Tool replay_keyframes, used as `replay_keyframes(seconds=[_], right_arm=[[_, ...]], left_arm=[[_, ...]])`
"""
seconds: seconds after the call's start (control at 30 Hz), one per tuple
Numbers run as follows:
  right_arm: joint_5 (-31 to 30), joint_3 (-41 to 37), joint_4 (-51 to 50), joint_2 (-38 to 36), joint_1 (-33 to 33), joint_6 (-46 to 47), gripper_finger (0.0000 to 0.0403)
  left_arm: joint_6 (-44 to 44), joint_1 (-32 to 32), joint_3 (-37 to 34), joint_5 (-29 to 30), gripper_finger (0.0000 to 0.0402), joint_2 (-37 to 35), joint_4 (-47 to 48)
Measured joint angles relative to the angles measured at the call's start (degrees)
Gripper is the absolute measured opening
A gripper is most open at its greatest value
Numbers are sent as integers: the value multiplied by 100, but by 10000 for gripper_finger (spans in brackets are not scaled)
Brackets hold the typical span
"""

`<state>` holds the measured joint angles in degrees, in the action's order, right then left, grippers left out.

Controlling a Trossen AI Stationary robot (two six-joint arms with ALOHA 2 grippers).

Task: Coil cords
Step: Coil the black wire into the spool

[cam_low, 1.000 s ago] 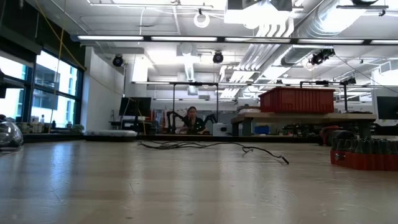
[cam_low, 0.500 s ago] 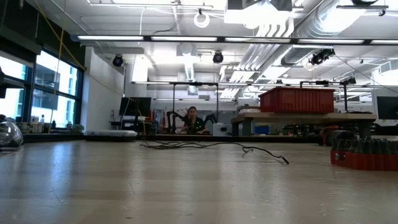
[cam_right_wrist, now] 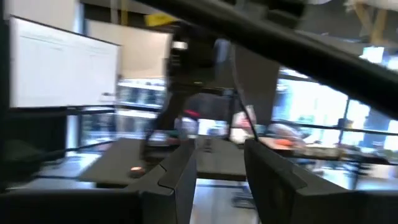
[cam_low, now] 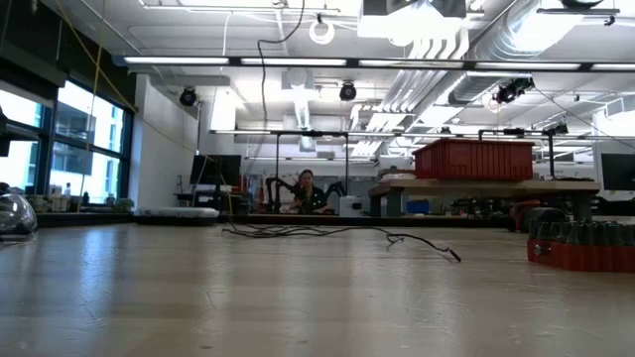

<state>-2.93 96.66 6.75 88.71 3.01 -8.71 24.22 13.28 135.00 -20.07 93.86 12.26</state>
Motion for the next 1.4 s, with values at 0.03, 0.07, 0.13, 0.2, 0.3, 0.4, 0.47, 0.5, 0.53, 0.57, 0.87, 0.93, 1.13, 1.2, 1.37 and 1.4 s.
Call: replay_keyframes(seconds=[0.03,0.07,0.13,0.2,0.3,0.4,0.47,0.5,0.53,0.57,0.87,0.93,1.13,1.2,1.37,1.4], right_arm=[[-113,0,8,-4,0,-60,126],[-163,0,15,-11,4,-100,126],[-161,0,20,-25,-3,-121,126],[-98,0,69,-32,-61,-45,126],[-70,0,83,-77,-152,-54,126],[-50,0,123,-107,-170,-79,126],[-119,2,110,-107,-139,-79,126],[-139,2,100,-107,-133,-81,126],[-141,0,100,-101,-113,-88,126],[-143,0,107,-101,-107,-134,126],[-135,0,96,-96,-76,-326,126],[-115,1,80,-92,-74,-328,126],[-129,0,32,112,-25,-566,126],[-234,-2,89,153,1,-690,126],[-270,2,138,151,9,-677,126],[-268,2,117,151,6,-677,126]], left_arm=[[-31,0,0,-15,0,0,20],[-34,0,0,-18,0,0,38],[-32,0,0,-20,0,0,67],[-35,0,-2,-20,0,0,100],[-37,0,0,6,0,0,94],[-36,0,0,8,0,0,89],[-34,0,0,8,0,0,88],[-34,-8,-1,9,0,0,89],[-34,-24,-1,11,0,0,91],[-33,-36,-1,13,0,1,91],[-32,-146,-2,13,0,2,99],[-30,-146,-1,15,0,4,97],[17,-146,-1,15,0,4,96],[62,-144,-2,15,0,4,101],[108,-144,-1,15,0,4,110],[108,-144,-1,15,0,4,114]])
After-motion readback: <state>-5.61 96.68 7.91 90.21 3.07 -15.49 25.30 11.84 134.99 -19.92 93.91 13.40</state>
